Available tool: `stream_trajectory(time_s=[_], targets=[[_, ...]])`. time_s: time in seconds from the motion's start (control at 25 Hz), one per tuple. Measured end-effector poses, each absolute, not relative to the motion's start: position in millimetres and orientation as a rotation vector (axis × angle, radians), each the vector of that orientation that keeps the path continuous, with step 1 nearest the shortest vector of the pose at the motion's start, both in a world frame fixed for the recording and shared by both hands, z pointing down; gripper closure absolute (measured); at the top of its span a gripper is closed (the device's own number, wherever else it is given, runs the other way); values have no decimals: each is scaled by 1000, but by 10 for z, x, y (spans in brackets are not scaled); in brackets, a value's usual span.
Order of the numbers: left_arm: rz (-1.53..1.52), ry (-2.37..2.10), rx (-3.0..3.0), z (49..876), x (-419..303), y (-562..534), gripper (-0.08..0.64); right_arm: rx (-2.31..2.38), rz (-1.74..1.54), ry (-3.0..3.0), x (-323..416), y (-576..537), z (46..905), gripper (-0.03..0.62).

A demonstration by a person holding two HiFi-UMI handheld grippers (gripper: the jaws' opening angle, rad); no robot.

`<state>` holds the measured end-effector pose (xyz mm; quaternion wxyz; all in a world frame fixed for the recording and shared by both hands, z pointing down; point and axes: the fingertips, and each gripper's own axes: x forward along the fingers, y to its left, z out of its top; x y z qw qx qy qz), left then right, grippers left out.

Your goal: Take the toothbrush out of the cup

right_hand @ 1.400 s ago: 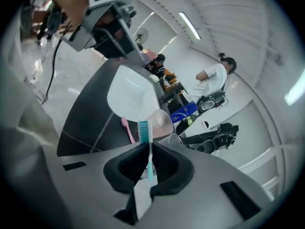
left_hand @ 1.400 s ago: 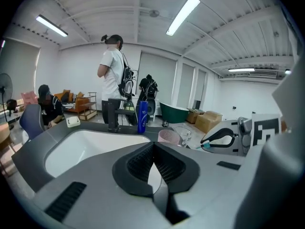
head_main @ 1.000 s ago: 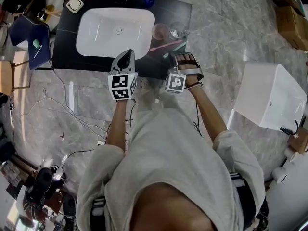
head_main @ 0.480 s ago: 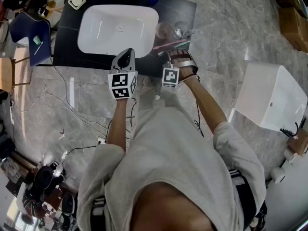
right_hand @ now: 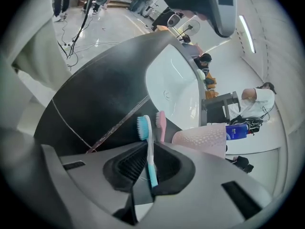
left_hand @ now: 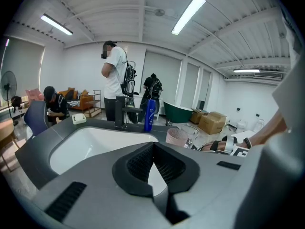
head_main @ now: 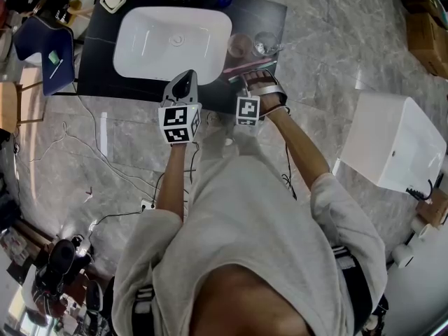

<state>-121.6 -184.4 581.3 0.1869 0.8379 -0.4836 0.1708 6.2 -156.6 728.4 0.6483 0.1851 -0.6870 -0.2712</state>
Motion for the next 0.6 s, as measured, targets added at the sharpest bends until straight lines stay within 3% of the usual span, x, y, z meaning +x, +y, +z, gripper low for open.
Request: stream_trajectory(time_s=[0.32, 0.6], targets=[[471, -1353, 2371, 5773, -1139, -1865, 534, 449, -547, -1634, 106, -1561, 7180, 436], [463, -1339, 2394, 5729, -1029, -1865, 534, 554, -553, -1658, 271, -1532, 6916, 471]])
